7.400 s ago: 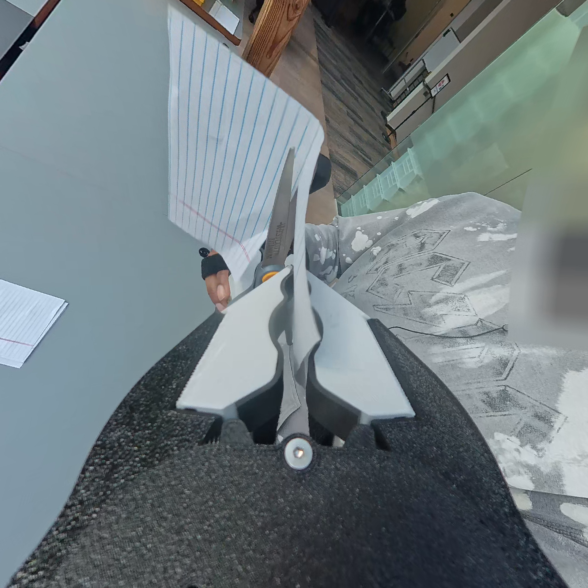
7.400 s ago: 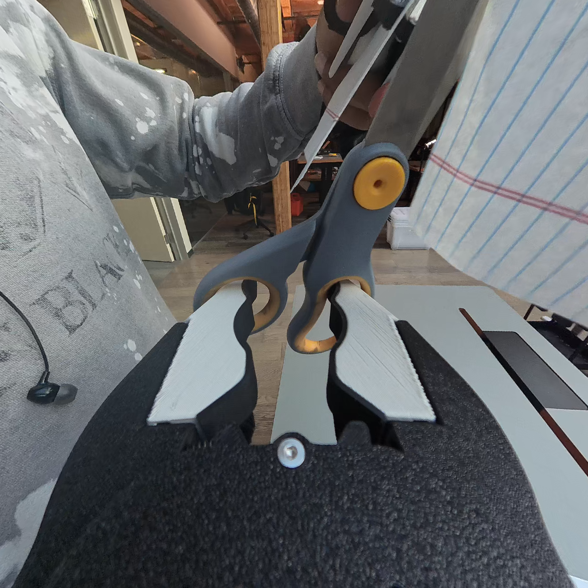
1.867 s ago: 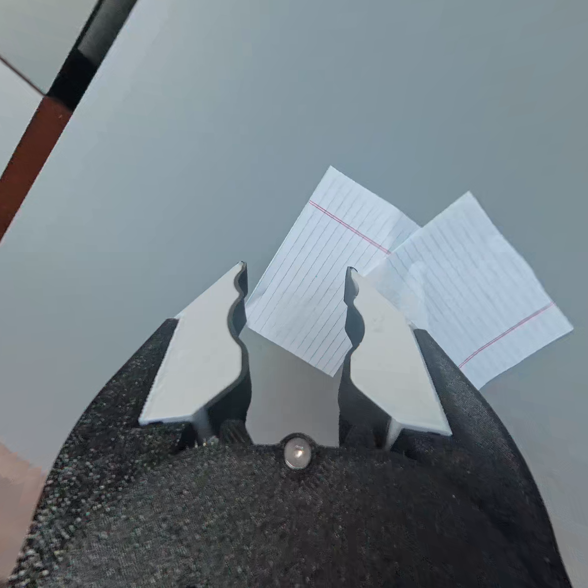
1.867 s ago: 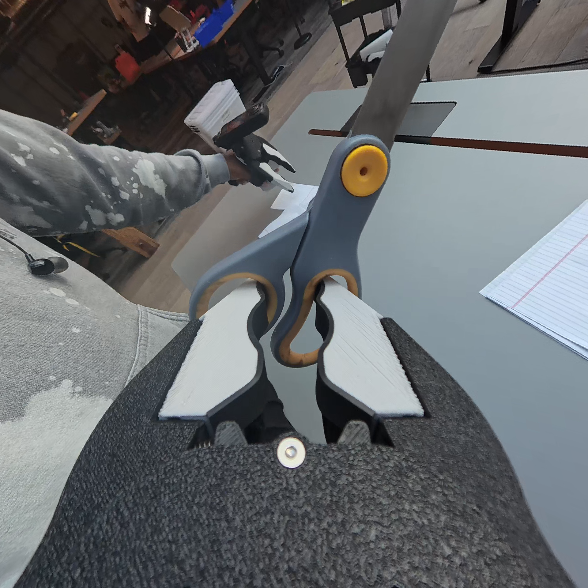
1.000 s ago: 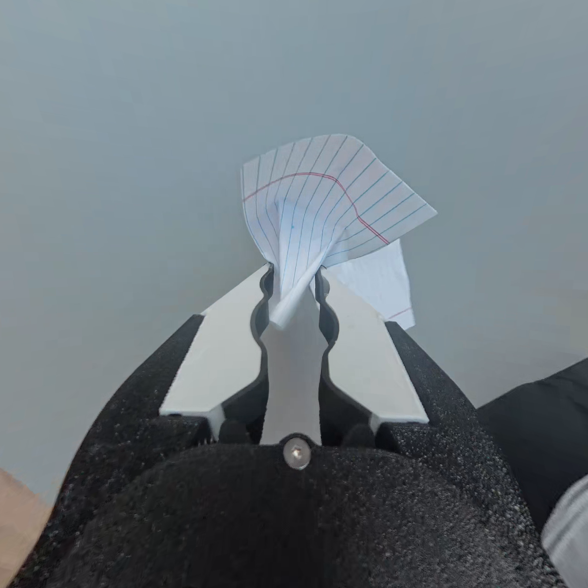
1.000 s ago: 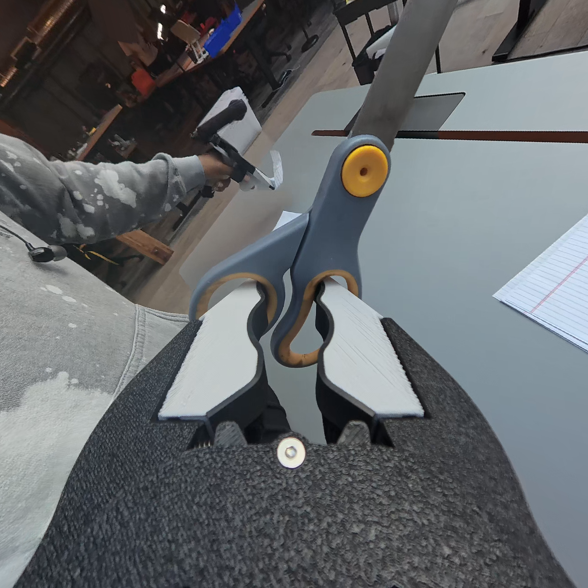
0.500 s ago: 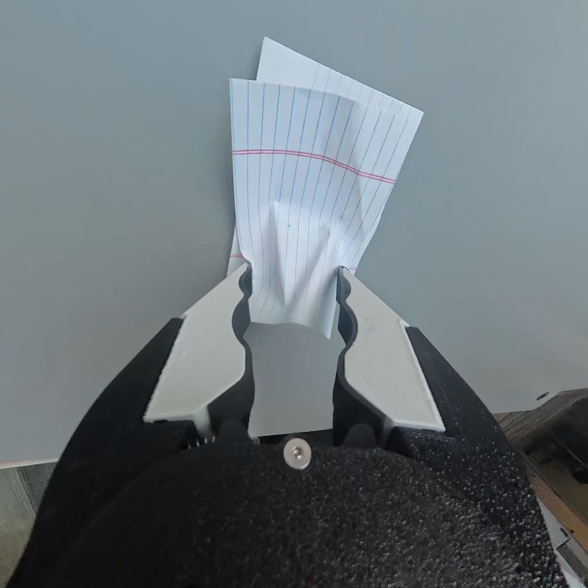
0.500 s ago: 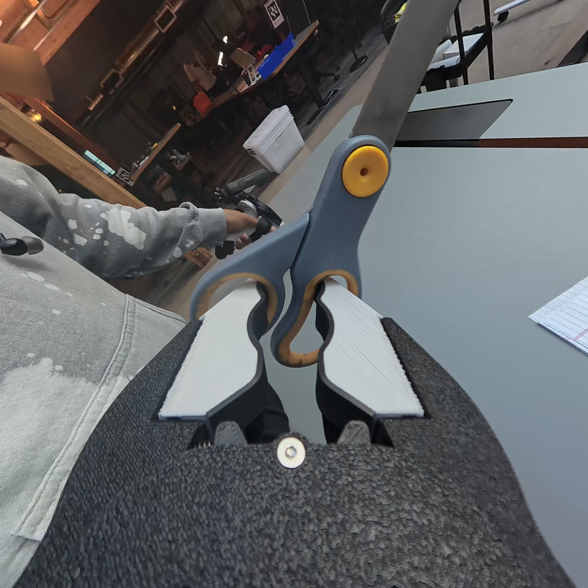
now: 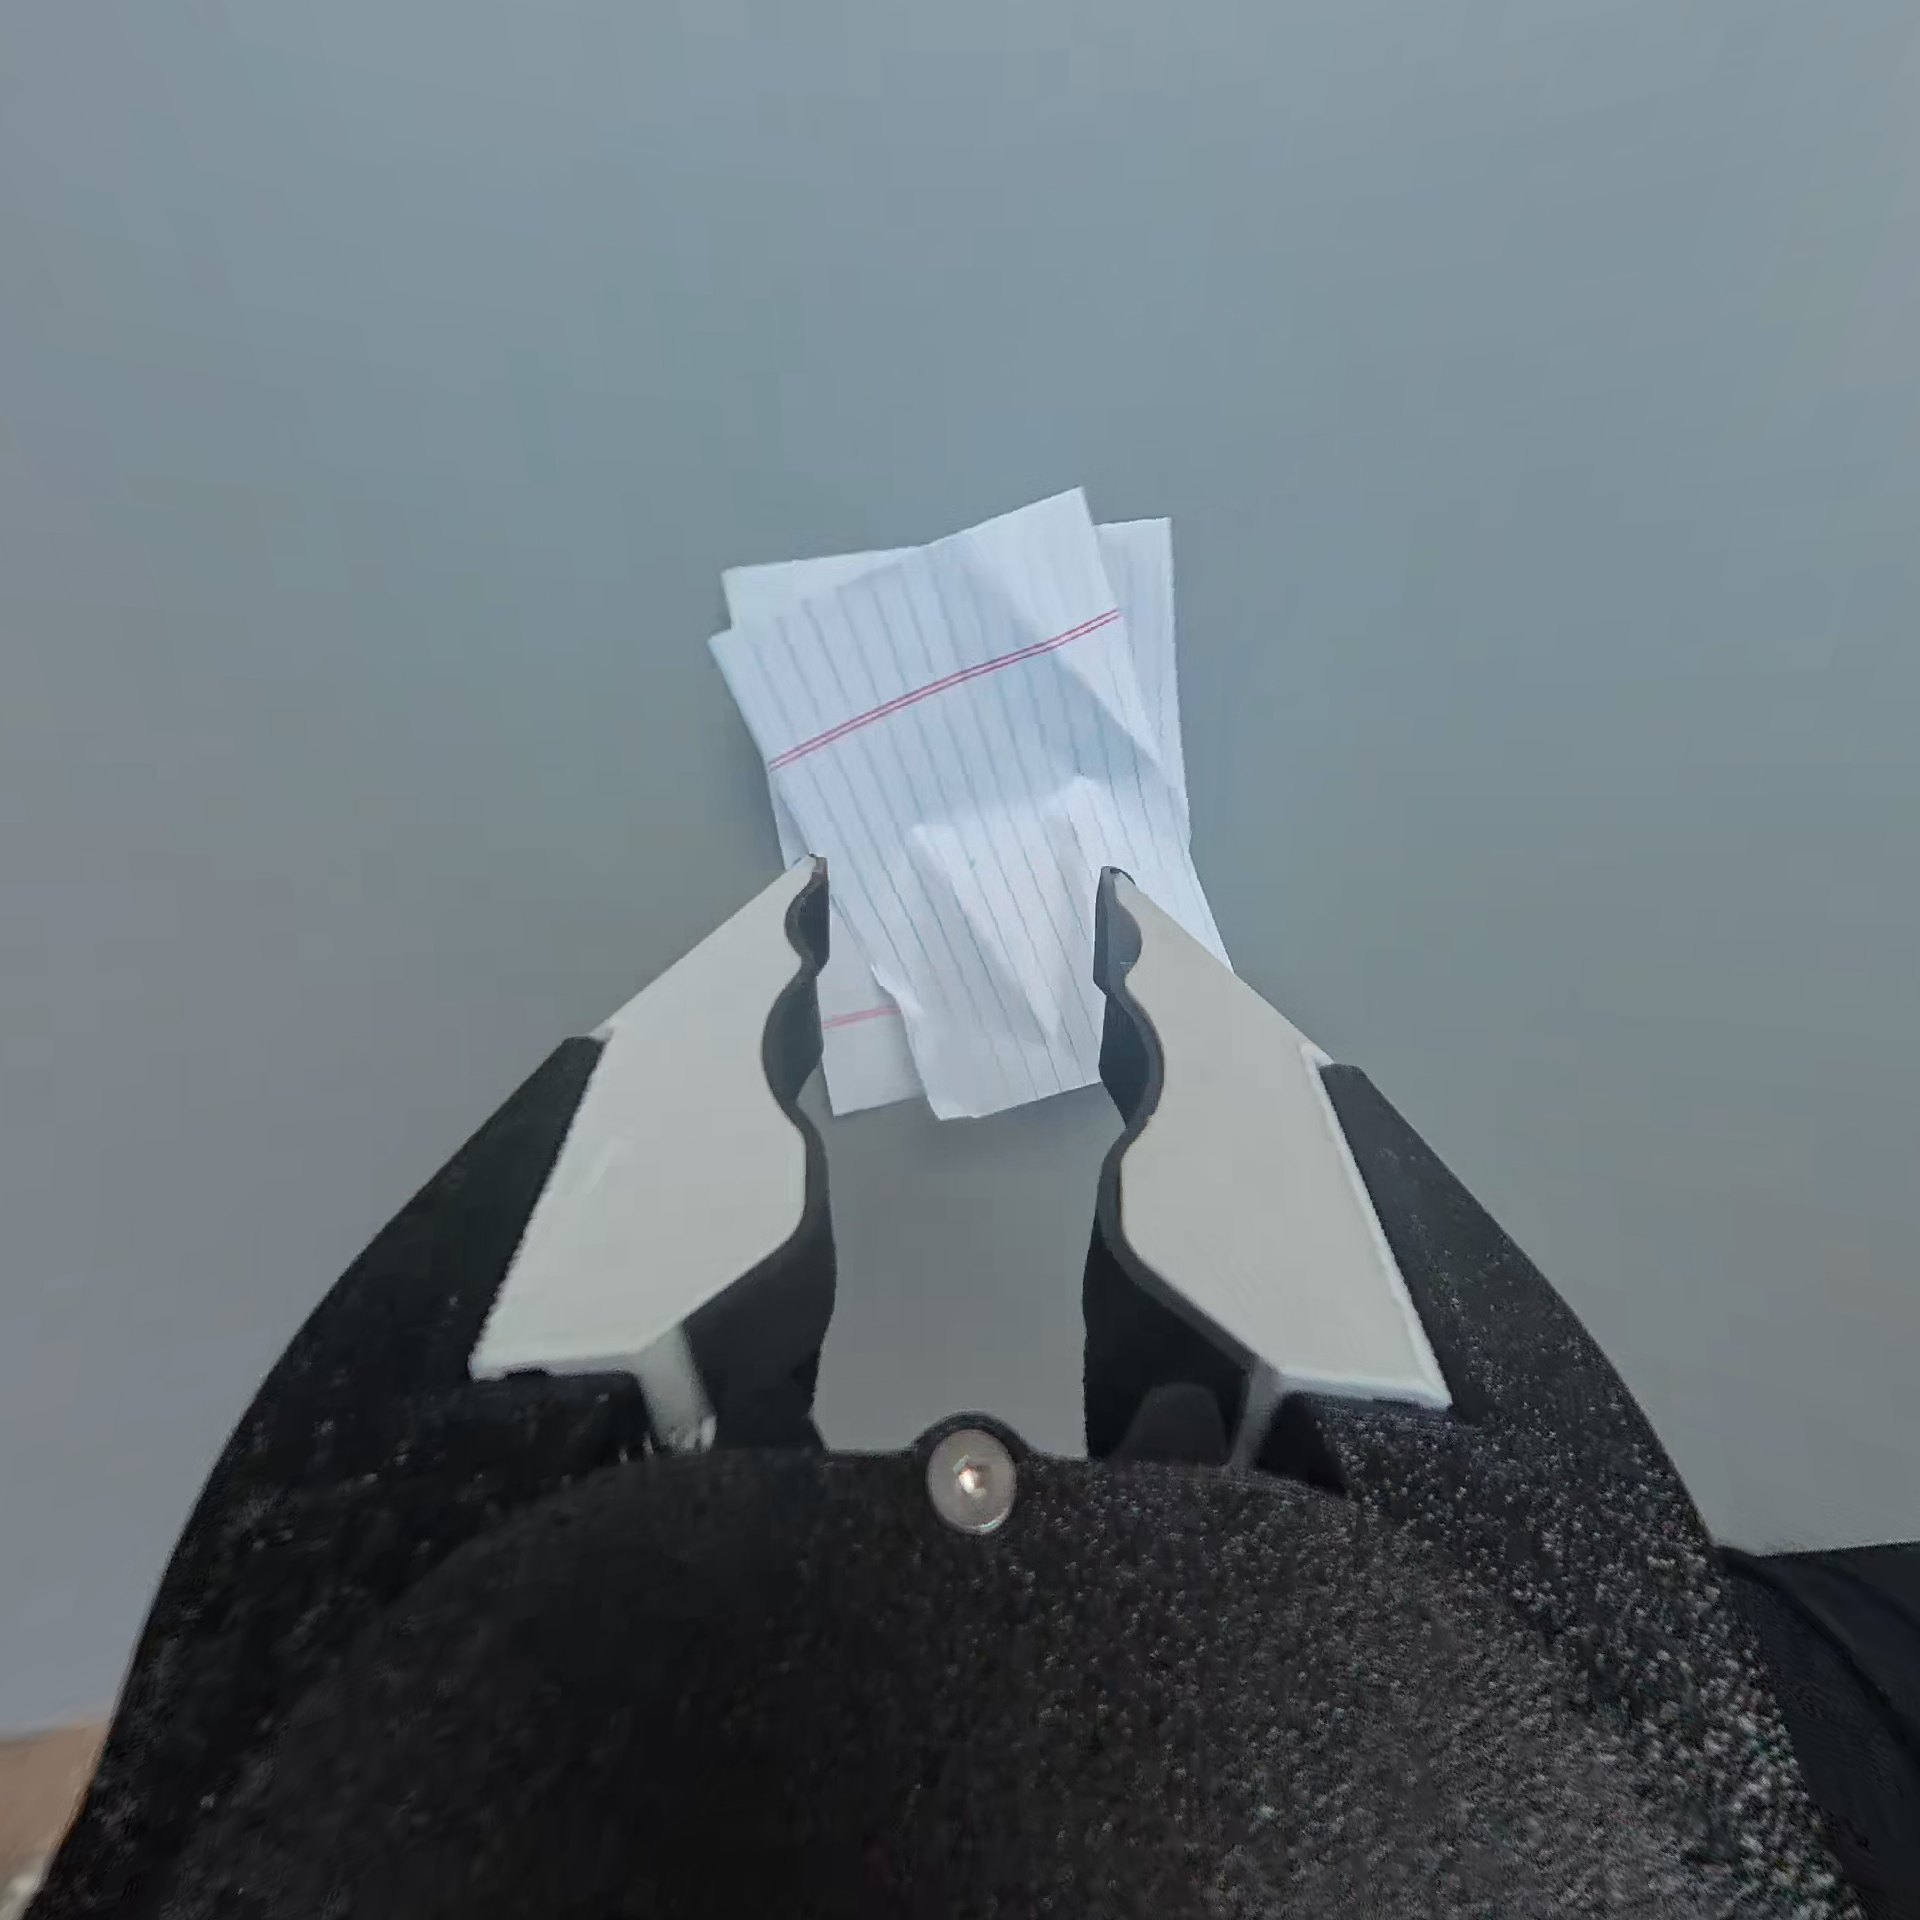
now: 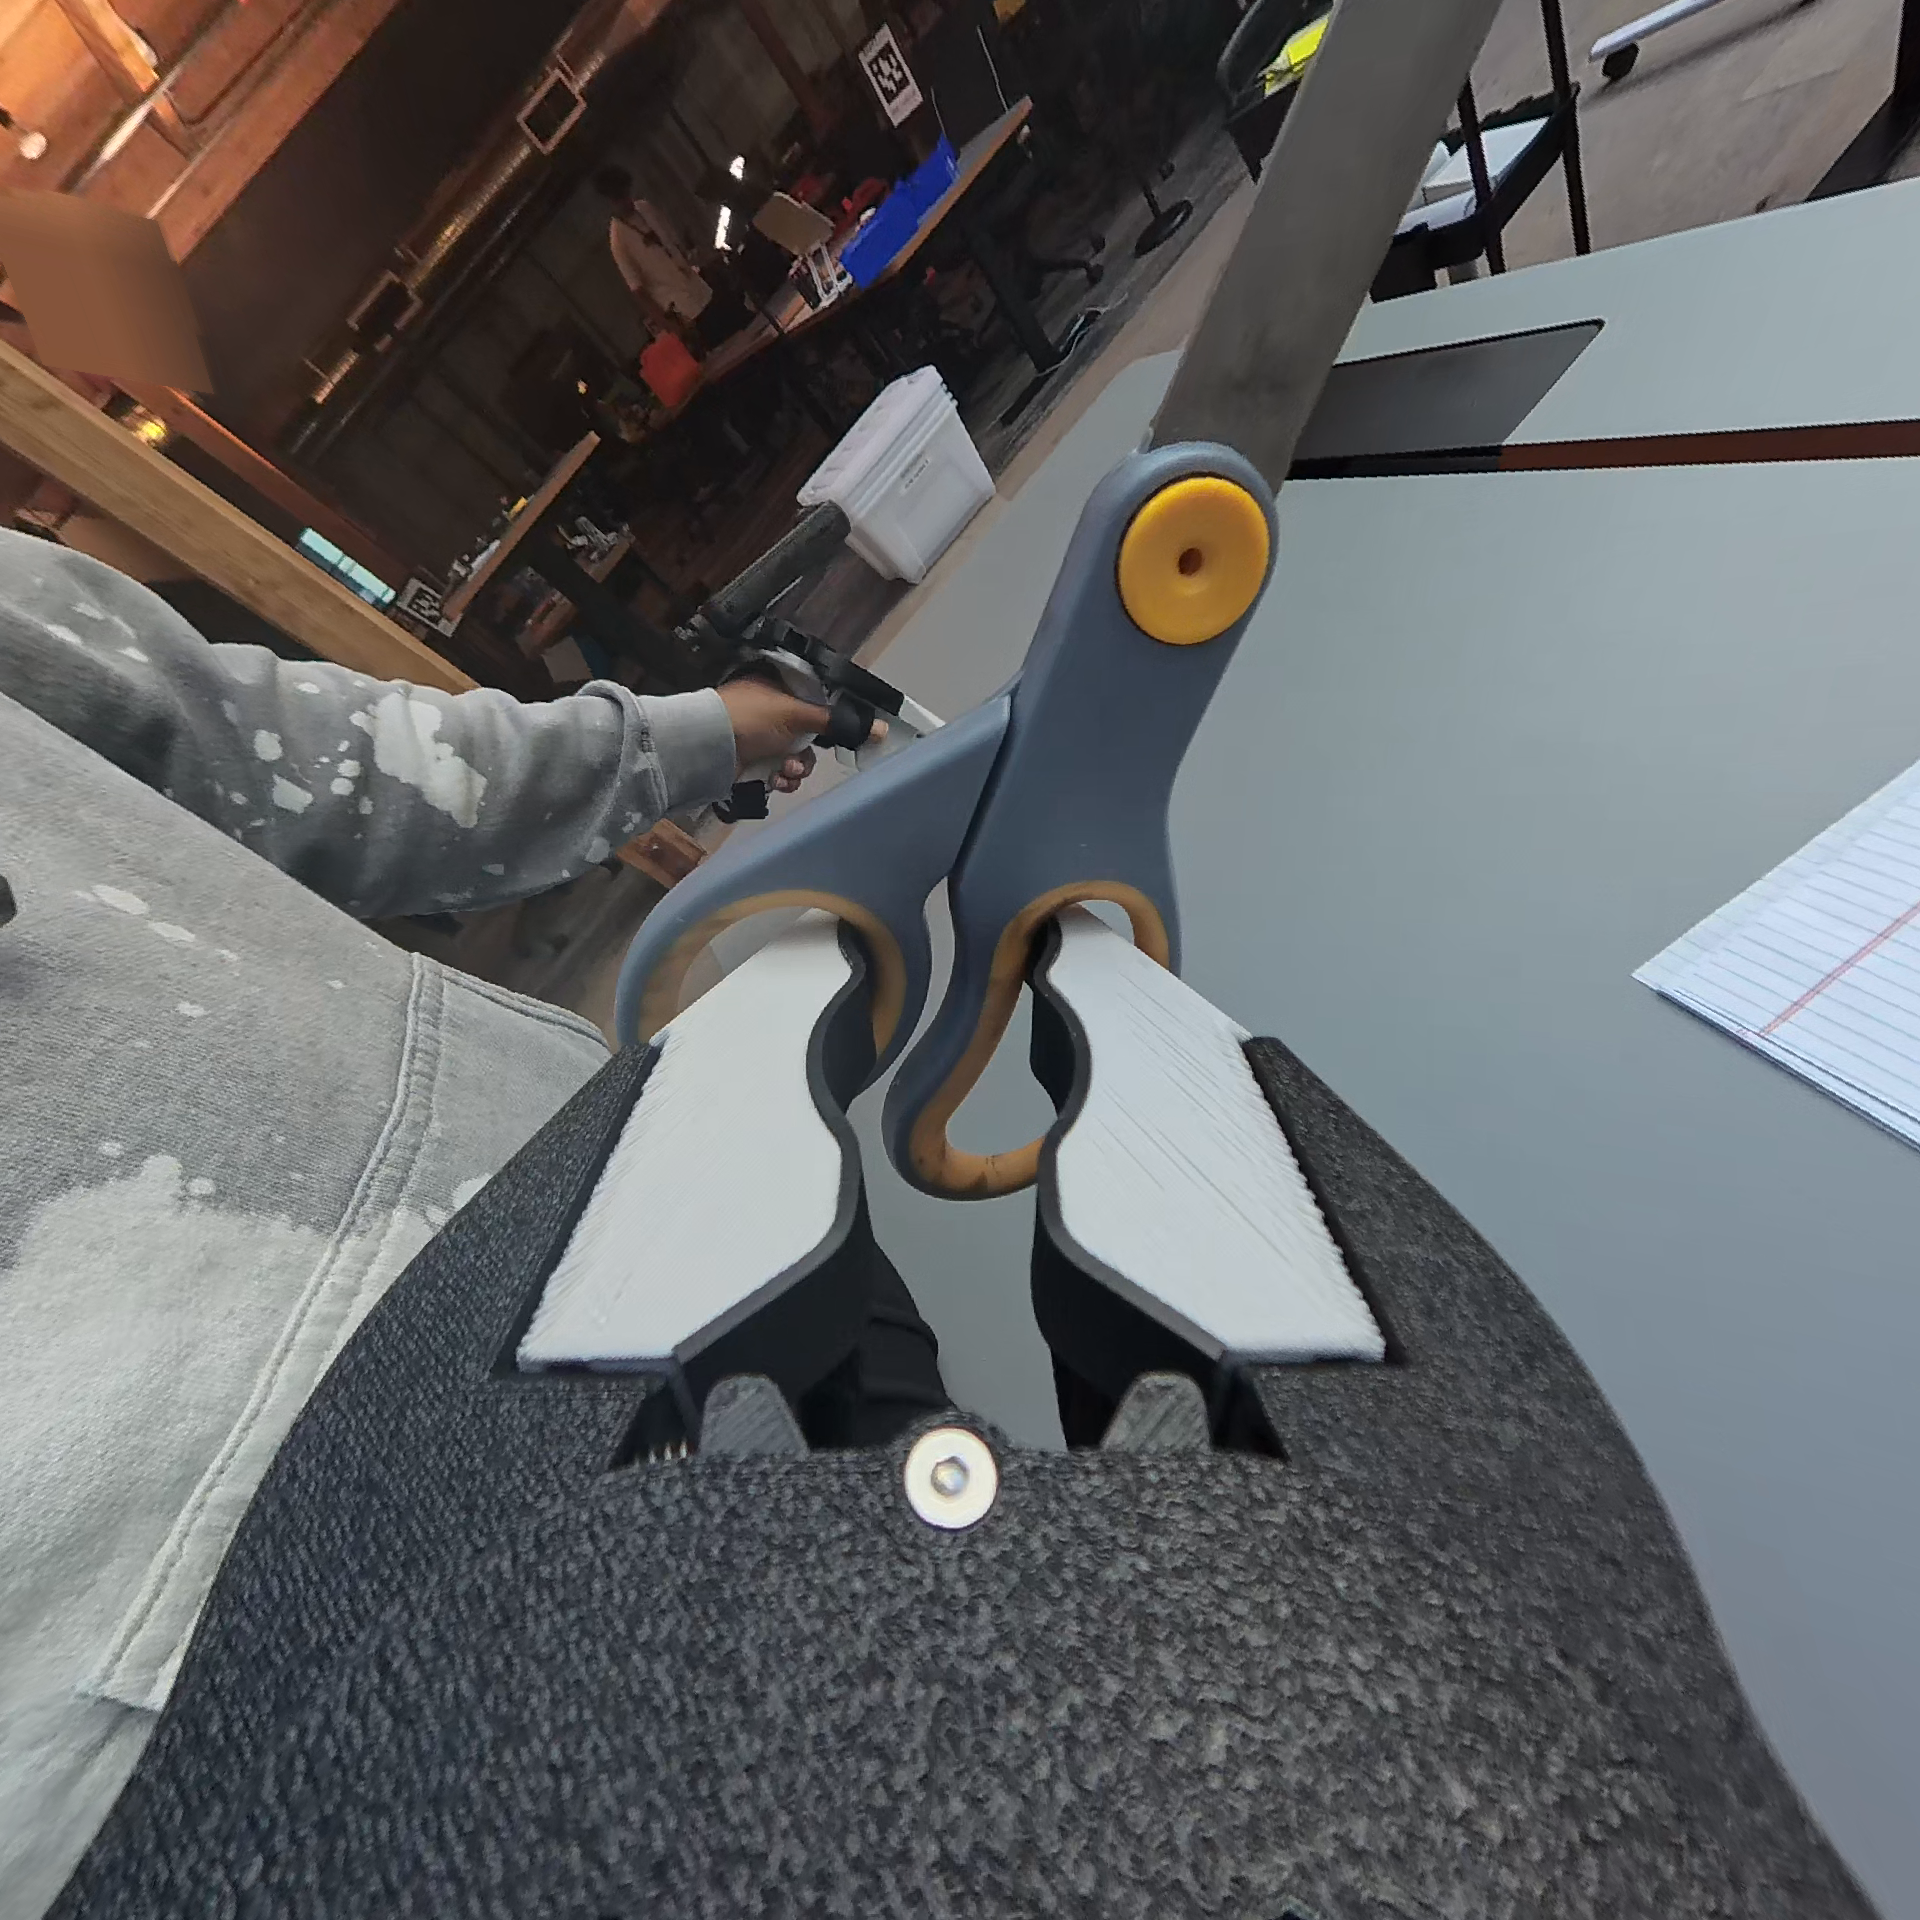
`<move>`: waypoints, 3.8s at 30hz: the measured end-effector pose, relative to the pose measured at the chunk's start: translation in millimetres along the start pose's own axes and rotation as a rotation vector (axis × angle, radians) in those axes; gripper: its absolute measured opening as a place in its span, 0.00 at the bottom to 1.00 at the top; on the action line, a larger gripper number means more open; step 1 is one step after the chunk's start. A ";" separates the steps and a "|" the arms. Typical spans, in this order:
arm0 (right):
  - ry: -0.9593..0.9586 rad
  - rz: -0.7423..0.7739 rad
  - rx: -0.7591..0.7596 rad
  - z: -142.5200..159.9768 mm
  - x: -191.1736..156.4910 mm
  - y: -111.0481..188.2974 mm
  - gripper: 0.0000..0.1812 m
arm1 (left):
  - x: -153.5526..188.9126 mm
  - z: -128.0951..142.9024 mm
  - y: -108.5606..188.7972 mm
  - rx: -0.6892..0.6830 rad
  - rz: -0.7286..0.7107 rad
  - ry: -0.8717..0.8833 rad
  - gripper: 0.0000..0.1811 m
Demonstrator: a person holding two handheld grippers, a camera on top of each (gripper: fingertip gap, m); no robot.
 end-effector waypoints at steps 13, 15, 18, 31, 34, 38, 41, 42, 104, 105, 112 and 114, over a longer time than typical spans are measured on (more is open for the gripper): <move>0.030 0.026 -0.070 1.5 -19.8 -13.9 0.13 | -3.1 4.7 -39.1 -0.352 0.054 -0.978 0.40; 0.032 0.037 -0.074 1.8 -22.4 -15.1 0.13 | -2.7 4.2 -39.9 -0.373 0.071 -1.062 0.40; 0.029 0.047 -0.072 1.8 -25.5 -17.2 0.13 | -2.9 3.8 -40.1 -0.396 0.082 -1.147 0.40; 0.032 0.098 -0.008 1.1 -13.7 4.0 0.13 | 105.0 -26.1 5.9 -0.021 0.376 -0.828 0.39; 0.013 0.100 0.010 3.3 0.0 20.0 0.13 | 186.9 -23.2 3.1 0.080 0.487 -0.828 0.40; 0.016 0.090 0.009 5.1 20.7 46.2 0.13 | 299.3 -13.2 -28.4 0.116 0.589 -0.899 0.38; 0.018 0.079 -0.017 9.2 39.5 70.4 0.13 | 370.4 -15.0 -70.3 0.091 0.588 -0.980 0.38; 0.019 0.076 -0.029 10.4 45.4 80.1 0.13 | 391.3 -19.0 -85.2 0.083 0.572 -1.008 0.40; 0.119 -0.164 -0.079 24.0 91.0 158.5 0.12 | 359.0 138.3 -107.3 -0.039 0.251 -0.288 0.23; 0.124 -0.169 -0.083 23.5 89.9 157.5 0.12 | 360.3 137.4 -103.3 -0.022 0.268 -0.289 0.24; 0.133 -0.175 -0.105 24.5 88.2 156.0 0.12 | 350.4 97.5 -92.7 0.026 0.379 -0.370 0.30; 0.129 -0.165 -0.106 25.4 89.1 156.6 0.12 | 359.1 93.1 -105.6 -0.019 0.432 -0.412 0.31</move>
Point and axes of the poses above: each gripper's, where its closed fingertips meet, y back along the fingers, z out of its underside, x = y × z across the jaws, the point moved 2 cm from there along y, back along the fingers, and after that the axes turned 10 degrees about z, right-handed, at the moved point
